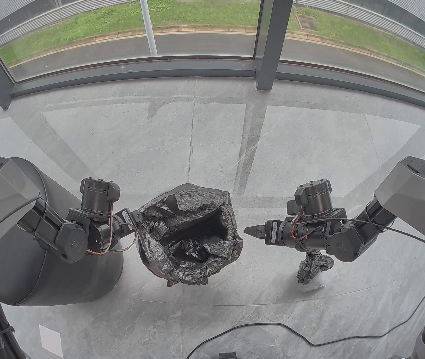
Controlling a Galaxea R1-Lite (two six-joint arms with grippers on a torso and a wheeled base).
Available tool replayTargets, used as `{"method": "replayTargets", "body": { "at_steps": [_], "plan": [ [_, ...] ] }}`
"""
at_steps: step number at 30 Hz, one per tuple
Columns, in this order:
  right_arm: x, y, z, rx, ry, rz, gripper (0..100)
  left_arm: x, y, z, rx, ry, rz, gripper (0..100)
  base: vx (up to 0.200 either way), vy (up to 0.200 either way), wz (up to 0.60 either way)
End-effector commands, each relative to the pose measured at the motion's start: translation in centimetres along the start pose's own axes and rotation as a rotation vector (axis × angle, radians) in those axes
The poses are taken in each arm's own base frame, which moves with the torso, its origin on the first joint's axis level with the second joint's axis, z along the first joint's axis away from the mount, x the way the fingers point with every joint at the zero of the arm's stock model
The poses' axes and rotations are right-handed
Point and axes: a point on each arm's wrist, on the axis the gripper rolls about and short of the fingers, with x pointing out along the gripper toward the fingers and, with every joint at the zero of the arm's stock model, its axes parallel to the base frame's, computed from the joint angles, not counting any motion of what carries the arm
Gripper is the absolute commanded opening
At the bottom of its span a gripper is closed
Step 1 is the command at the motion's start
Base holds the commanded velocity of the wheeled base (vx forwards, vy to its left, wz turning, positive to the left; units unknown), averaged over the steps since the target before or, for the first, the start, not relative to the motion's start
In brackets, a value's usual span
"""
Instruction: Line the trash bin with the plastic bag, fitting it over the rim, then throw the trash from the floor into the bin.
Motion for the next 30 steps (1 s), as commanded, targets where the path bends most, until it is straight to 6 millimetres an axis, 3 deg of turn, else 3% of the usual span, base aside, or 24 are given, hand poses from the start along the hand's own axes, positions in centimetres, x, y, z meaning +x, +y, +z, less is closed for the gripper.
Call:
{"method": "replayTargets", "body": {
  "at_steps": [1,7,15,30],
  "plan": [
    [0.1,0.0,-0.1,0.0,0.003,0.0,100,0.9,0.1,-0.2,0.001,0.006,0.01,100,0.0,0.0,0.0],
    [0.2,-0.1,-0.2,-0.001,0.007,-0.002,100,2.1,0.2,0.0,-0.007,0.002,0.021,100,0.0,0.0,0.0],
    [0.4,-0.2,-0.4,-0.01,0.014,-0.006,100,1.6,0.6,0.6,-0.022,-0.011,0.026,100,0.0,0.0,0.0],
    [0.4,-0.2,-0.4,-0.011,0.013,-0.004,100,-1.8,0.3,2.1,-0.044,-0.062,-0.017,100,0.0,0.0,0.0]
  ]
}}
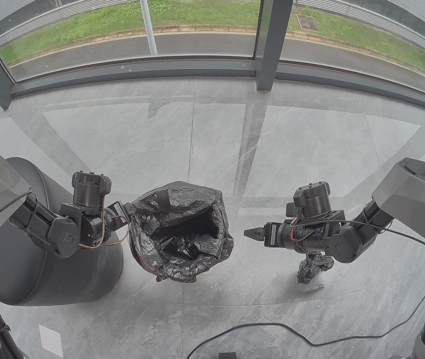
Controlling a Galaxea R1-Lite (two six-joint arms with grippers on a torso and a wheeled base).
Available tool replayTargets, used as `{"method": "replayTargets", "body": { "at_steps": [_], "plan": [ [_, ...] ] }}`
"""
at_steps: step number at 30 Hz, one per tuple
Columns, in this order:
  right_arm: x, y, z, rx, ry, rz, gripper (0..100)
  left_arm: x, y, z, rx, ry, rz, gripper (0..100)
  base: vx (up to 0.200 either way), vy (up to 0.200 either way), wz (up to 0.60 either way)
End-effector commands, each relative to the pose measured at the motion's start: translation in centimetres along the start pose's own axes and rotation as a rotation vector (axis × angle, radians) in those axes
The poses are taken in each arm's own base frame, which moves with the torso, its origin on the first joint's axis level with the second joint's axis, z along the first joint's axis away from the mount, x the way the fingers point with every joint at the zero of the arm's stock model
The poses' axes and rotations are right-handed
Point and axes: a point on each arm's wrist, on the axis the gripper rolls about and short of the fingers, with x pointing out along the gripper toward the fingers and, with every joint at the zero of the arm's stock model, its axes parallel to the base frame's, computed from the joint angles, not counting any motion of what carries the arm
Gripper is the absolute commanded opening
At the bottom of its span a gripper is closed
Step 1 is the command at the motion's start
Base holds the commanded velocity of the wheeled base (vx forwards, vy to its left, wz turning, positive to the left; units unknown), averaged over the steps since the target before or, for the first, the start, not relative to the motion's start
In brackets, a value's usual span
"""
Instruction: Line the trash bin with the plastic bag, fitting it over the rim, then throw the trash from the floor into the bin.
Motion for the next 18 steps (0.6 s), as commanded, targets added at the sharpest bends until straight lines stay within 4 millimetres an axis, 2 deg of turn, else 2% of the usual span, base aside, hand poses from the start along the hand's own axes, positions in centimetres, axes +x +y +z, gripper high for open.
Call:
{"method": "replayTargets", "body": {
  "at_steps": [1,4,12,18],
  "plan": [
    [0.0,0.0,-0.1,0.0,0.002,0.001,100,-1.1,-0.2,0.7,-0.007,-0.023,-0.018,100,0.0,0.0,0.0],
    [0.0,0.0,-0.1,0.0,0.003,0.0,100,-0.9,-0.1,0.6,-0.008,-0.023,-0.012,100,0.0,0.0,0.0],
    [0.1,-0.1,-0.1,0.001,0.005,-0.002,100,1.3,0.1,-0.1,0.0,0.002,0.015,100,0.0,0.0,0.0],
    [0.1,-0.1,-0.1,0.0,0.005,-0.002,100,2.0,0.8,0.7,-0.024,-0.015,0.036,100,0.0,0.0,0.0]
  ]
}}
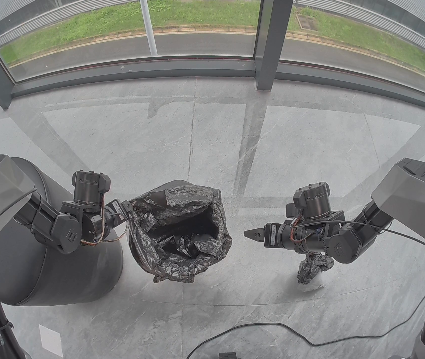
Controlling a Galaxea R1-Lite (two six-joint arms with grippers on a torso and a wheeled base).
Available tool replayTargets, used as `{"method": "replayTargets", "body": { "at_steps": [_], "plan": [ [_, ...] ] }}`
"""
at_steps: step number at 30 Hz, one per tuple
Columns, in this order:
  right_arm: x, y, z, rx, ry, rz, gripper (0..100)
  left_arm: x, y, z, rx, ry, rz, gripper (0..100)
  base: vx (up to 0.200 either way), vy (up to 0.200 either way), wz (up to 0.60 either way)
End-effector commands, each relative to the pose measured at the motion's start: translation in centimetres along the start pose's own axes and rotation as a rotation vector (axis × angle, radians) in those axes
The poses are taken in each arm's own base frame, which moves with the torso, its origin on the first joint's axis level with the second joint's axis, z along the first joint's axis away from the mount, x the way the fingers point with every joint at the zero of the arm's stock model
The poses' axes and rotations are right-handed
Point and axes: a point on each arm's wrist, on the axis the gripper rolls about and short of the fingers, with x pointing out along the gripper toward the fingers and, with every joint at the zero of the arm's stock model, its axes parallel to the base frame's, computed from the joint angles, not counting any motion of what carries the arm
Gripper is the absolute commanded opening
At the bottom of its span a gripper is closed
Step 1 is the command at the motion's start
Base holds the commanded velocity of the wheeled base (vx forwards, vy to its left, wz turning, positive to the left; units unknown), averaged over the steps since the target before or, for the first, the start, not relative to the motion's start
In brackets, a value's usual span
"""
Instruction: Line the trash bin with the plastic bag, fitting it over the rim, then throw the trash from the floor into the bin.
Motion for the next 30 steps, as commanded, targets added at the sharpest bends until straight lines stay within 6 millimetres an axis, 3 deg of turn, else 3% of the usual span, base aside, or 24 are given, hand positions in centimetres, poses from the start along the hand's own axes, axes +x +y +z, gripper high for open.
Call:
{"method": "replayTargets", "body": {
  "at_steps": [1,13,23,30],
  "plan": [
    [0.0,0.0,0.0,-0.001,0.001,0.0,100,0.5,0.4,0.1,-0.009,-0.001,0.015,100,0.0,0.0,0.0],
    [0.2,-0.1,-0.2,0.0,0.008,-0.003,100,0.0,0.9,0.7,-0.027,-0.016,0.023,100,0.0,0.0,0.0],
    [0.3,-0.1,-0.4,-0.001,0.012,-0.003,100,2.1,2.0,-1.5,-0.024,0.04,0.061,100,0.0,0.0,0.0],
    [0.4,-0.2,-0.4,0.0,0.014,-0.005,100,2.3,2.3,-2.5,-0.024,0.058,0.03,100,0.0,0.0,0.0]
  ]
}}
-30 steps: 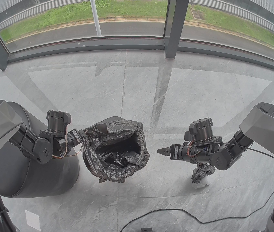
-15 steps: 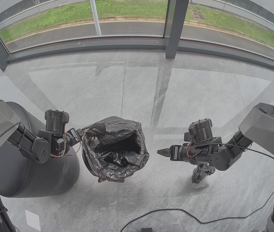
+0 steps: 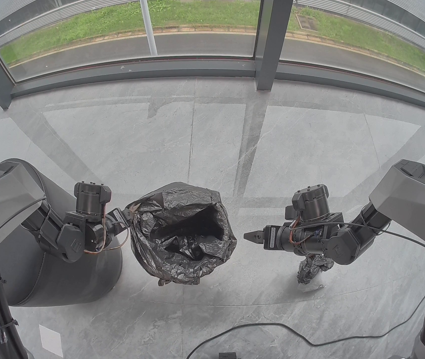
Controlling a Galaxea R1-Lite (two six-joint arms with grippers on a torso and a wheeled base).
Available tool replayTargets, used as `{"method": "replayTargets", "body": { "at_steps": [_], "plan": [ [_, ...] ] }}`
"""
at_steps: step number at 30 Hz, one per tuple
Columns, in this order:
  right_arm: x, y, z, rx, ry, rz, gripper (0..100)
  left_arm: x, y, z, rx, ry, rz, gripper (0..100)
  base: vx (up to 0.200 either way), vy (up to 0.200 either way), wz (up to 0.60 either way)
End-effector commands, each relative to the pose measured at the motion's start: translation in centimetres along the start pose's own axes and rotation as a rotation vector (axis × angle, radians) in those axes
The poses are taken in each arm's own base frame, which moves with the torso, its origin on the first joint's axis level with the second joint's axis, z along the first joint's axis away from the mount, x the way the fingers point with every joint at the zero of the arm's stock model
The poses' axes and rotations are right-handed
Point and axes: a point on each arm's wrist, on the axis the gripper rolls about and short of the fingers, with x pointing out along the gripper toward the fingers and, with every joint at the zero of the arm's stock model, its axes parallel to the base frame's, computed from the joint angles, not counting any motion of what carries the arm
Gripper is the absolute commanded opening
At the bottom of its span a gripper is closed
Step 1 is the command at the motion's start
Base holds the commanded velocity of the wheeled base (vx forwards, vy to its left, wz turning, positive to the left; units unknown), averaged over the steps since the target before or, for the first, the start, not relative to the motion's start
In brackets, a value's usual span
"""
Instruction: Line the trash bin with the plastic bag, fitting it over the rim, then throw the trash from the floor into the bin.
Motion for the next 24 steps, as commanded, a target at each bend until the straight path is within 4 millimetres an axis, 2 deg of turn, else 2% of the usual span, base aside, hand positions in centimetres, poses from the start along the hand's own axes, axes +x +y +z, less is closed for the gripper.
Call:
{"method": "replayTargets", "body": {
  "at_steps": [1,11,17,24],
  "plan": [
    [0.1,-0.1,-0.1,0.001,0.002,-0.001,100,0.5,0.4,-1.1,0.012,0.037,0.013,100,0.0,0.0,0.0],
    [0.1,-0.1,-0.1,0.001,0.003,-0.001,100,-0.1,0.0,-3.1,0.013,0.138,-0.046,100,0.0,0.0,0.0],
    [0.1,-0.1,-0.1,0.001,0.002,-0.003,100,-0.9,-1.1,-4.6,0.047,0.176,-0.079,100,0.0,0.0,0.0],
    [0.2,-0.1,-0.1,0.001,0.004,-0.003,100,-1.5,-1.7,-6.3,0.039,0.305,-0.176,100,0.0,0.0,0.0]
  ]
}}
